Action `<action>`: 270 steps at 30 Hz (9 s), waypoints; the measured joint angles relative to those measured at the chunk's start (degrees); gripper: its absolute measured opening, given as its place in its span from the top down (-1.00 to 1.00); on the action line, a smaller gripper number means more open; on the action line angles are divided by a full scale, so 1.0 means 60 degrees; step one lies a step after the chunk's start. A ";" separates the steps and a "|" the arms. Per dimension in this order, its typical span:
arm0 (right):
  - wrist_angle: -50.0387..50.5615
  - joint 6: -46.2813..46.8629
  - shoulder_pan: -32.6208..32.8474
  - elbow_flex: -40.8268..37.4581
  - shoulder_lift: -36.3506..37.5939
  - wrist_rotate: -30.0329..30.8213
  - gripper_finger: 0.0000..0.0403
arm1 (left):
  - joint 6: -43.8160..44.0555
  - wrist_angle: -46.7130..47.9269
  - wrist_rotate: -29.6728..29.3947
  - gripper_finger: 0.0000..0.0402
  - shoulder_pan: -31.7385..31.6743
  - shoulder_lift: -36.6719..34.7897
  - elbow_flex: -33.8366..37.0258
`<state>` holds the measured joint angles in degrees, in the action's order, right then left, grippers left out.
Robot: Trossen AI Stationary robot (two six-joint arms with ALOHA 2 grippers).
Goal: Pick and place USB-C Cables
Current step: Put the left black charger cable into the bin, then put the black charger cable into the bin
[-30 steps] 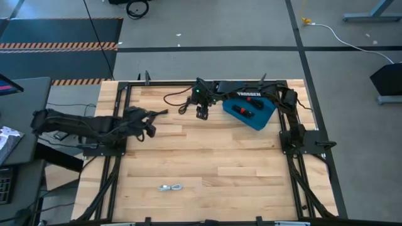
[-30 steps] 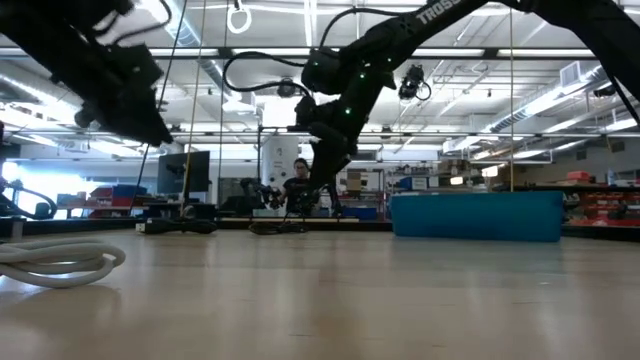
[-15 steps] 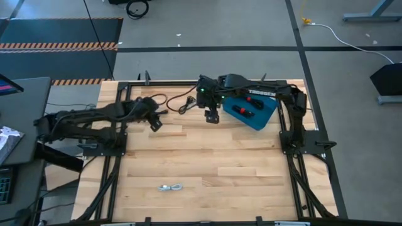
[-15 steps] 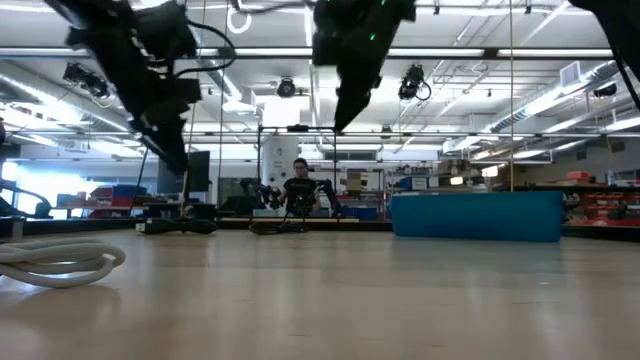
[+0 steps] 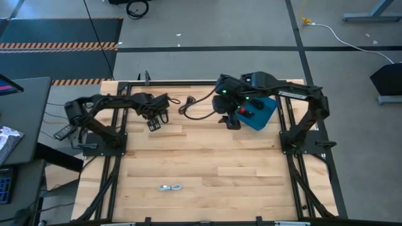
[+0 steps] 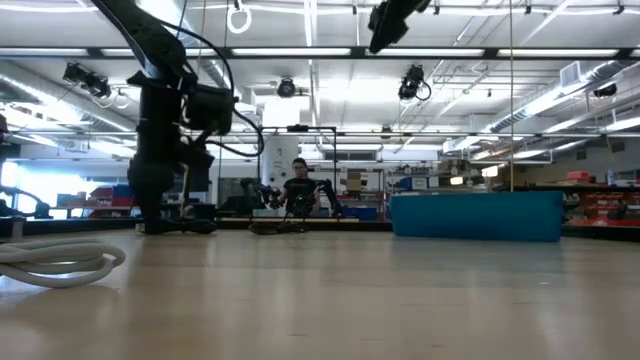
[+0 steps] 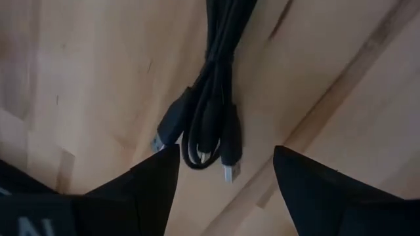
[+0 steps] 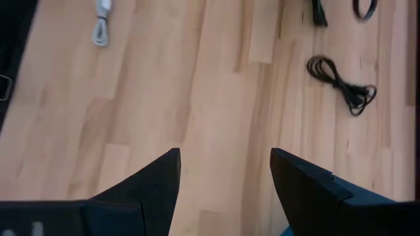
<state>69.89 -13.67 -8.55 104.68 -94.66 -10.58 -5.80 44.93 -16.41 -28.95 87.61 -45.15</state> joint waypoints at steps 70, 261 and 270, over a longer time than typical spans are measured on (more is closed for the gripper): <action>0.3347 0.5831 0.1681 -0.0790 0.3028 0.3657 -0.19 | -0.3154 -0.7341 0.2717 0.76 0.2204 0.1935 -0.4448; -0.2541 0.2335 -0.0602 -0.5745 0.2974 0.5310 -0.33 | -0.0904 -0.4022 0.2926 0.92 0.0480 0.3573 -0.3868; -0.3949 0.2240 -0.0594 -0.5748 0.2974 0.4138 -0.33 | -0.0965 -0.5611 0.2885 0.93 0.1466 0.2591 -0.3876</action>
<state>46.20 -0.23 -12.12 70.19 -76.82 14.25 -11.59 11.26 0.89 -20.15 103.16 -68.40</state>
